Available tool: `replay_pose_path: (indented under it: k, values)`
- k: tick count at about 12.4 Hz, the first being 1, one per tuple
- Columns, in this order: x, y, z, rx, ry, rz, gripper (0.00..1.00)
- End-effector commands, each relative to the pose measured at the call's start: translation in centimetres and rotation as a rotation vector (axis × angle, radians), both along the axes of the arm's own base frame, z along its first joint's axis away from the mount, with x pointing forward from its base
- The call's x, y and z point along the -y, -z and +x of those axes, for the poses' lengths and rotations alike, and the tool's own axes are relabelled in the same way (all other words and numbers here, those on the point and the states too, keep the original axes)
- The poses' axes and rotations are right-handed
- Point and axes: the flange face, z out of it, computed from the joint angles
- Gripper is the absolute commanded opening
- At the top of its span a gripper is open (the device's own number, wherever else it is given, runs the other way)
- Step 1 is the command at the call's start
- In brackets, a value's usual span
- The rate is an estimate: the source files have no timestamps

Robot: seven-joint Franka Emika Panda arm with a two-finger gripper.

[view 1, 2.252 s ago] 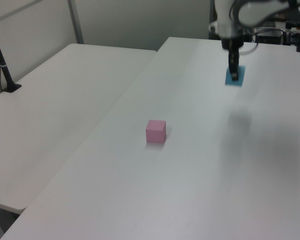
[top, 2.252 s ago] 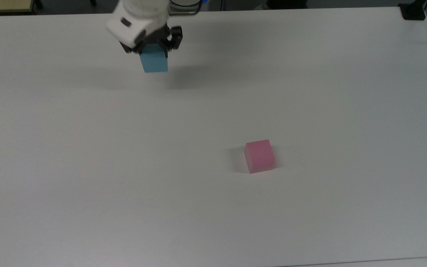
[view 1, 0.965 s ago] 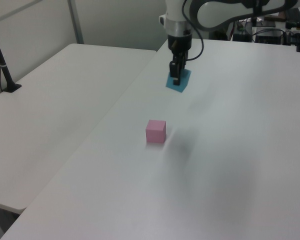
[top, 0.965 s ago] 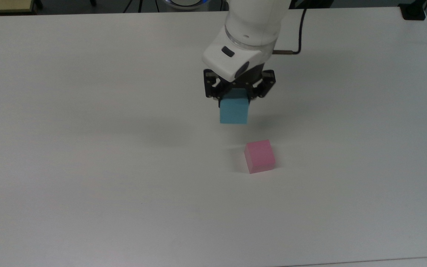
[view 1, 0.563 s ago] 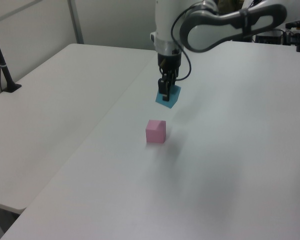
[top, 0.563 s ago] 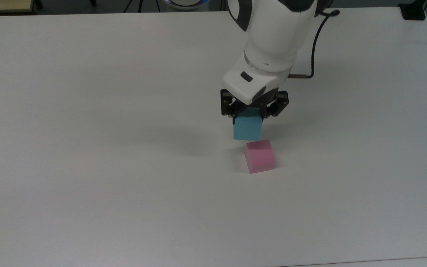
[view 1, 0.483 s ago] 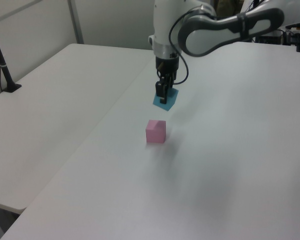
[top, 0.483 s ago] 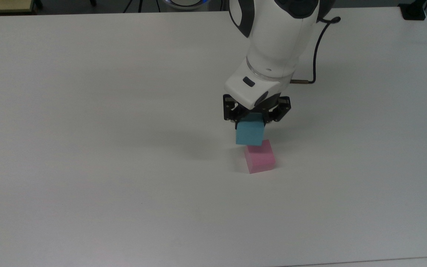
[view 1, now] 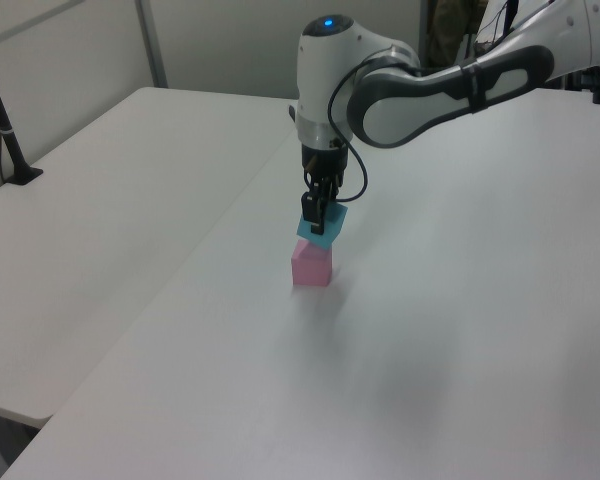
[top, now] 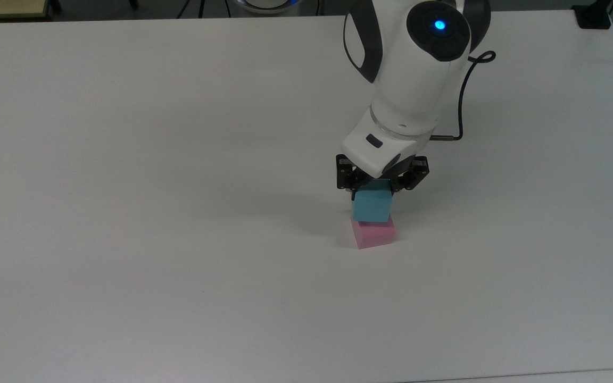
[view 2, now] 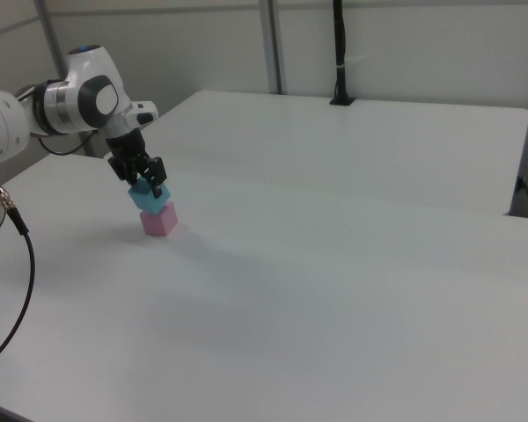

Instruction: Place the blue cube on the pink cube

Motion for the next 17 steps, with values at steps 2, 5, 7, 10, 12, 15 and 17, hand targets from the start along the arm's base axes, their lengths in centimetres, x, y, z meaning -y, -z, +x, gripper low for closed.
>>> replay_pose_path:
  k: [2,5,7,10,12,15,17]
  values:
    - [-1.2,0.8,0.4,0.019,0.003,0.028,0.43]
    - [-1.4,1.3,0.4,0.016,0.014,0.028,1.0]
    - [-1.8,1.7,0.1,0.004,0.011,0.025,1.0]
    - [-1.3,-0.8,-0.6,0.014,0.013,0.032,1.0]
    - [0.5,-5.7,-2.5,0.009,0.029,0.04,1.0]
    - [6.6,-14.2,-7.2,-0.044,0.094,0.056,1.0]
    - [11.2,-17.8,-10.0,-0.086,0.138,0.067,1.0]
